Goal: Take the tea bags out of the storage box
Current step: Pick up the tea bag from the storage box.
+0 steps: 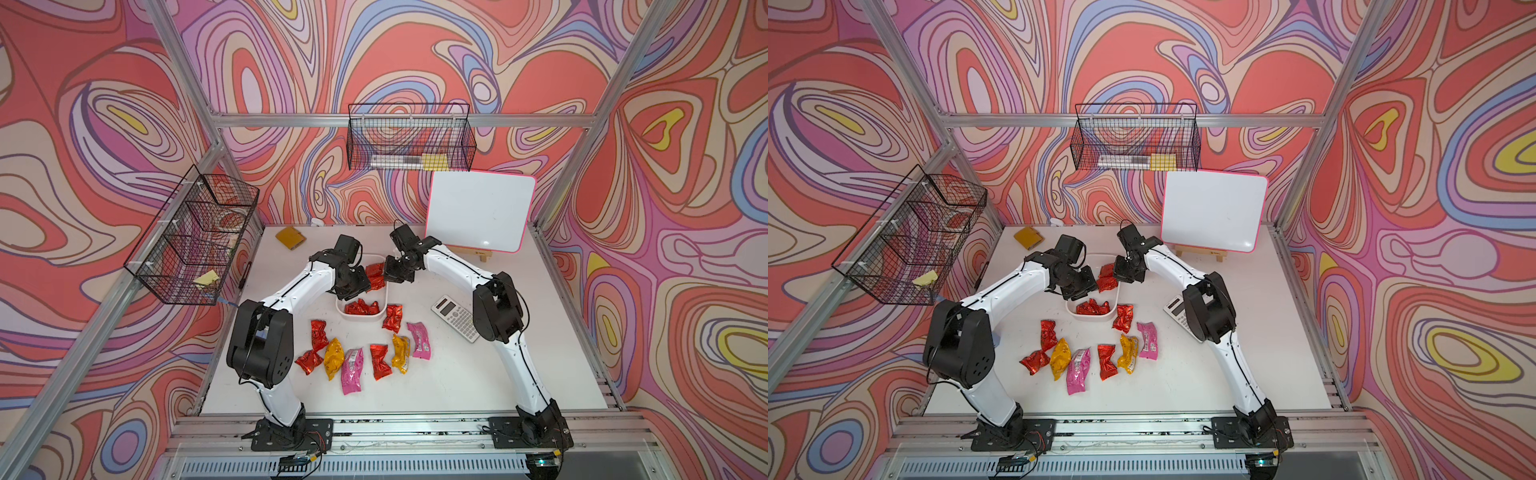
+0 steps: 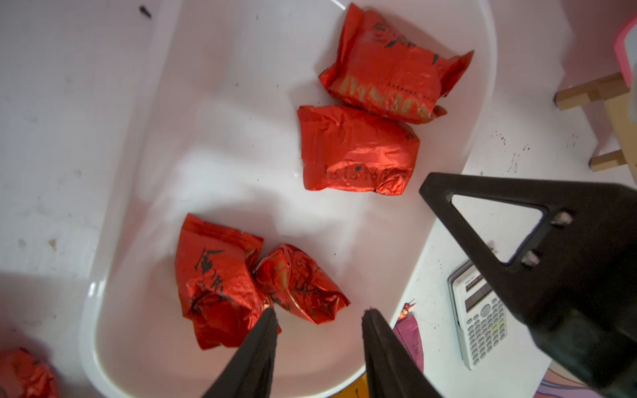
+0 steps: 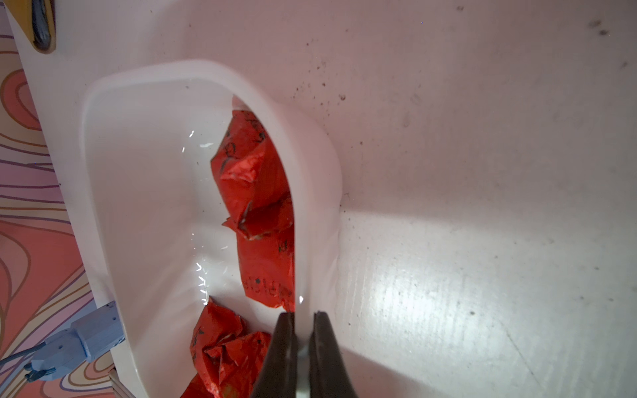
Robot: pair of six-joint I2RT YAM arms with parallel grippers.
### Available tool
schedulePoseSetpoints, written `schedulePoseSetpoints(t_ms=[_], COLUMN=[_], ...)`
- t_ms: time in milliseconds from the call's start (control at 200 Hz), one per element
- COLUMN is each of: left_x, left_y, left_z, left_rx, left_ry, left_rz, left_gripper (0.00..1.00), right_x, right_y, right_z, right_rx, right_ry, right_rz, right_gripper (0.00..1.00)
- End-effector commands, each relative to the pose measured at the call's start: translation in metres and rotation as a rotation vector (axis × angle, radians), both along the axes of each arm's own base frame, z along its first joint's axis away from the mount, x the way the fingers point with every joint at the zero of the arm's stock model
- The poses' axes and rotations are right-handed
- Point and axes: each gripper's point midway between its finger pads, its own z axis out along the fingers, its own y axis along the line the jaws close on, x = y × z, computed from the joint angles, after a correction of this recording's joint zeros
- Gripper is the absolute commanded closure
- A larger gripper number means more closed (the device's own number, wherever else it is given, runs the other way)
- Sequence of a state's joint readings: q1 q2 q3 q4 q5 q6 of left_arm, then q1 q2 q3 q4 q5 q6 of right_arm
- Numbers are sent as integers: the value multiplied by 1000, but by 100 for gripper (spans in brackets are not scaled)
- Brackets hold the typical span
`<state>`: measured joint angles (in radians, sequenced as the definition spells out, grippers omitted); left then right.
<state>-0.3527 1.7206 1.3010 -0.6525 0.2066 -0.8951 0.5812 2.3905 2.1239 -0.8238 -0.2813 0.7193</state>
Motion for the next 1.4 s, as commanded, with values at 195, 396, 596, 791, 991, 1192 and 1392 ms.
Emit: schedulePoseSetpoints(t_ms=[195,396,596,791,991,1192,1392], left_x=[-4,-17,-19,-15,-13,-6,-2], left_y=[-30,-12,-13,-19,-16,-11,2], left_z=[-24,-28,-42,-62,-61,-36,13], left_rx=[-165,-62,-72,-81,-62,-38,33], left_ry=[162,206,233,259,241,168,35], left_rz=[327,404,427,429,426,380,265], left_gripper=[54,53,53,65,90,100,100], right_x=[1,2,3,2,2,5,15], right_y=[-6,-6,-5,-7,-7,-9,-29], right_z=[-14,-14,-12,-11,-11,-16,-23], right_rx=[-33,-30,-27,-33,-36,-55,-95], right_ry=[31,28,24,22,20,14,15], right_rz=[-17,-19,-22,-20,-16,2,15], right_gripper=[96,96,96,96,96,98,99])
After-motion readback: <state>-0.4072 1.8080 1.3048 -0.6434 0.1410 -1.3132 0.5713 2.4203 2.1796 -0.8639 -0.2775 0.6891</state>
